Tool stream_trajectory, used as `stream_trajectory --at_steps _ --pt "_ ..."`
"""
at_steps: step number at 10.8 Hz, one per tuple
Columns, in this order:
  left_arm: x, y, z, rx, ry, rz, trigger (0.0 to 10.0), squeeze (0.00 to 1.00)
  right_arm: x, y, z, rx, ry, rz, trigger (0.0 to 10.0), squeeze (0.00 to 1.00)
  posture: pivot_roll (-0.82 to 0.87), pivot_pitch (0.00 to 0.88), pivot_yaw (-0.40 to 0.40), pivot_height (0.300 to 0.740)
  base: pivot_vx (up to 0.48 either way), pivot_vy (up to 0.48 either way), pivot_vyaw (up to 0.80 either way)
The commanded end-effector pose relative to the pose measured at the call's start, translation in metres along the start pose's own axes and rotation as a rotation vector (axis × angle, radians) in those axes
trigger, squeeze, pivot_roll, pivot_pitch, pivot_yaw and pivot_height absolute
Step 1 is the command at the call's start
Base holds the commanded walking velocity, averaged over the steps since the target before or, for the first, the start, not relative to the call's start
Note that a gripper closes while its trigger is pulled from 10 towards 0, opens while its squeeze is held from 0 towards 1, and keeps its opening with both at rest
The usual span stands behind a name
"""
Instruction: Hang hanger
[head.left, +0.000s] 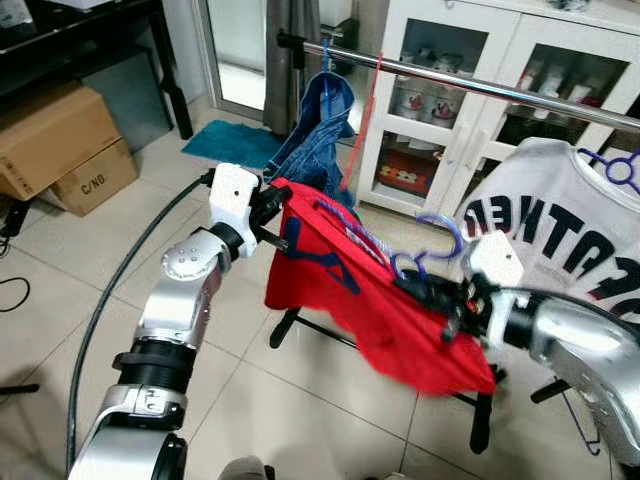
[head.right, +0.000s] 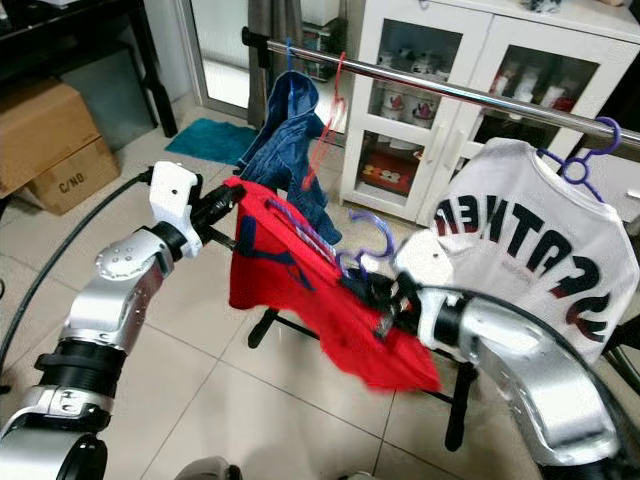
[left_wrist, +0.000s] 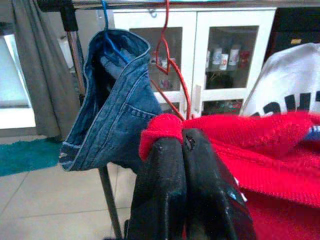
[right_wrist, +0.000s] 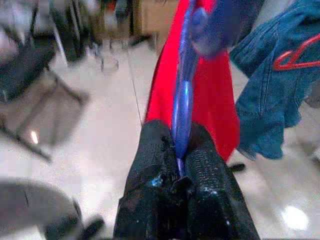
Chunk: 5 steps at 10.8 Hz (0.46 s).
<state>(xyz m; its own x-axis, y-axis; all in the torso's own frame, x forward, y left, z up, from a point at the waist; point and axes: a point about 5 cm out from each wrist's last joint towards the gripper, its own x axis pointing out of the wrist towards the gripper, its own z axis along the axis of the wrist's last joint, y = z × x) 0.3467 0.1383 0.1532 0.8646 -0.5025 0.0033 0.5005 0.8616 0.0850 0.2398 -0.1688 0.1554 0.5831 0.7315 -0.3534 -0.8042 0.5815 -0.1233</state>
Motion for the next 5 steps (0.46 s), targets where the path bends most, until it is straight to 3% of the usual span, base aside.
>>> stream_trajectory --at_steps 1,2,3,4,5 --pt "0.002 0.014 0.023 0.011 -0.095 0.063 0.0 0.0 0.001 -0.003 -0.017 -0.027 0.127 -0.046 0.0 0.0 0.02 0.0 -0.012 0.74 0.0 0.0 0.0" --pt "0.007 0.004 0.028 0.02 -0.121 -0.001 0.0 0.0 0.01 -0.006 -0.017 -0.081 0.15 -0.107 0.0 0.0 0.02 0.0 -0.012 0.74 0.0 0.0 0.0" --pt "0.01 -0.003 0.03 0.021 -0.126 -0.036 0.0 0.0 0.017 -0.002 -0.008 -0.075 0.081 -0.096 0.0 0.0 0.02 0.0 -0.01 0.74 0.0 0.0 0.0" --pt "0.012 -0.002 0.03 0.016 -0.128 -0.028 0.0 0.0 0.014 -0.001 -0.005 -0.106 0.035 -0.069 0.0 0.0 0.01 0.0 -0.008 0.74 0.0 0.0 0.0" --pt "0.011 0.003 0.03 -0.017 -0.14 -0.001 0.0 0.0 0.009 -0.003 -0.003 -0.047 -0.031 -0.08 0.0 0.0 0.01 0.0 -0.006 0.74 0.0 0.0 0.0"
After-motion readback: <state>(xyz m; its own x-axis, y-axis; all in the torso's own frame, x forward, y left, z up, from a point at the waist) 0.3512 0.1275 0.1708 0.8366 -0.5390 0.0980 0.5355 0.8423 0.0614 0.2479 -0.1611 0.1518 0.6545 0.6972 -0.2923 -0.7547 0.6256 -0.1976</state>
